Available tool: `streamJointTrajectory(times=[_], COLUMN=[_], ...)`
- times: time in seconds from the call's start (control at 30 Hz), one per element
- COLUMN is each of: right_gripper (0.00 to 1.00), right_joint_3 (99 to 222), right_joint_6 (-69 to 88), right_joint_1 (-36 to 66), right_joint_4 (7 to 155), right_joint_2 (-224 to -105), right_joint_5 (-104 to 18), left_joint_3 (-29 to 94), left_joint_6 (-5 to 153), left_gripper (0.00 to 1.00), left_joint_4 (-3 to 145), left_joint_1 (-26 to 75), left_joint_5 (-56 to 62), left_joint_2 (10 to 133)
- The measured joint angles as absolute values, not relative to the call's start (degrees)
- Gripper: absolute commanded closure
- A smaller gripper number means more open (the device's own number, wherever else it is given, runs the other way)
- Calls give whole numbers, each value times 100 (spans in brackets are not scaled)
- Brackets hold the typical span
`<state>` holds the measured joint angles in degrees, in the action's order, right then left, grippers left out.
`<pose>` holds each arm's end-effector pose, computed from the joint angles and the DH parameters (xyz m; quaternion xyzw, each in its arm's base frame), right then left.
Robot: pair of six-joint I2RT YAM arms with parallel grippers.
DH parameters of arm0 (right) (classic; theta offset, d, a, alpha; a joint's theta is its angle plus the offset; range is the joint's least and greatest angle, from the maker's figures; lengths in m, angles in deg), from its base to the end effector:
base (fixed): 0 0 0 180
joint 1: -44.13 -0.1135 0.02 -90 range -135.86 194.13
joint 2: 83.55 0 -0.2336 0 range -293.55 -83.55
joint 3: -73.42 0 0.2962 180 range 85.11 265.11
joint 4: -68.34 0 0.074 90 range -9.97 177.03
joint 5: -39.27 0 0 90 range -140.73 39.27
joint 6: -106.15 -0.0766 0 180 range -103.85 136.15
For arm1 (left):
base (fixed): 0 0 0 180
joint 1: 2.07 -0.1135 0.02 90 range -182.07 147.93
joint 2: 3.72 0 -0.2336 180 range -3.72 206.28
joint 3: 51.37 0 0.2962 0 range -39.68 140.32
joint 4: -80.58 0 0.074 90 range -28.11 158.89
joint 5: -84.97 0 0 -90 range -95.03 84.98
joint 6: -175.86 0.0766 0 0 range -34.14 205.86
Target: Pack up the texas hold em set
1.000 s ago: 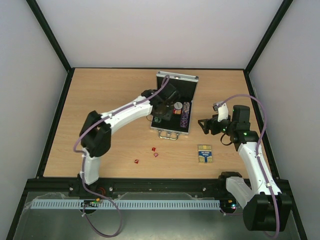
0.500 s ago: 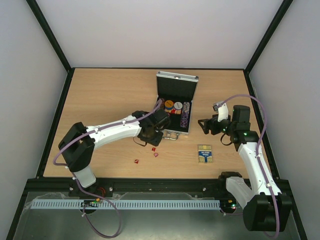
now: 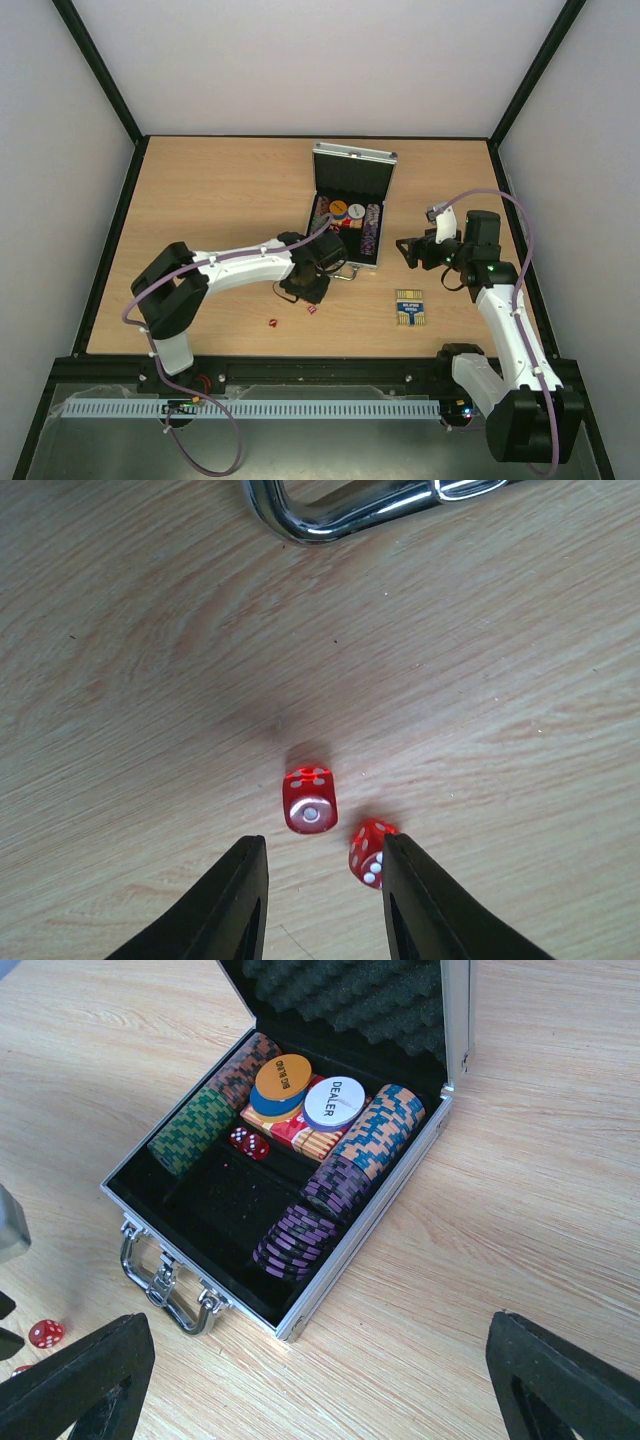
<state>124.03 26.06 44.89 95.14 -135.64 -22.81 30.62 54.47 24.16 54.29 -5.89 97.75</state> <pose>0.2978 0.0319 0.2230 -0.1898 0.8205 0.1599 0.5149 0.2128 -0.3177 0.0976 0.2136 0.9691 -0.0797 0.0936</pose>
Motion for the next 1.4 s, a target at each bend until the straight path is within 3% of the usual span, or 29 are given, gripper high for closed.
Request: streamJointTrajectory(times=[0.7,1.1,1.4], right_gripper=[8,8,8], right_joint_3=[12403,12403,12403], right_joint_6=[2606,2608,2608], right_joint_1=[4489,4489,4489], right_joint_4=[9514,9514,9514], right_joint_2=[-13525,-13497,-13497], right_joint_5=[-2285,-2285,-2285], left_joint_3=[3067,3080,3421], left_joint_6=[5394,5447,5477], left_gripper=[72,85,86], left_joint_4=[2571,2569,2324], left_joint_1=[5429,5427,5427], left_joint_5=[-720,-746,-803], left_joint_2=[10383,10461,10459])
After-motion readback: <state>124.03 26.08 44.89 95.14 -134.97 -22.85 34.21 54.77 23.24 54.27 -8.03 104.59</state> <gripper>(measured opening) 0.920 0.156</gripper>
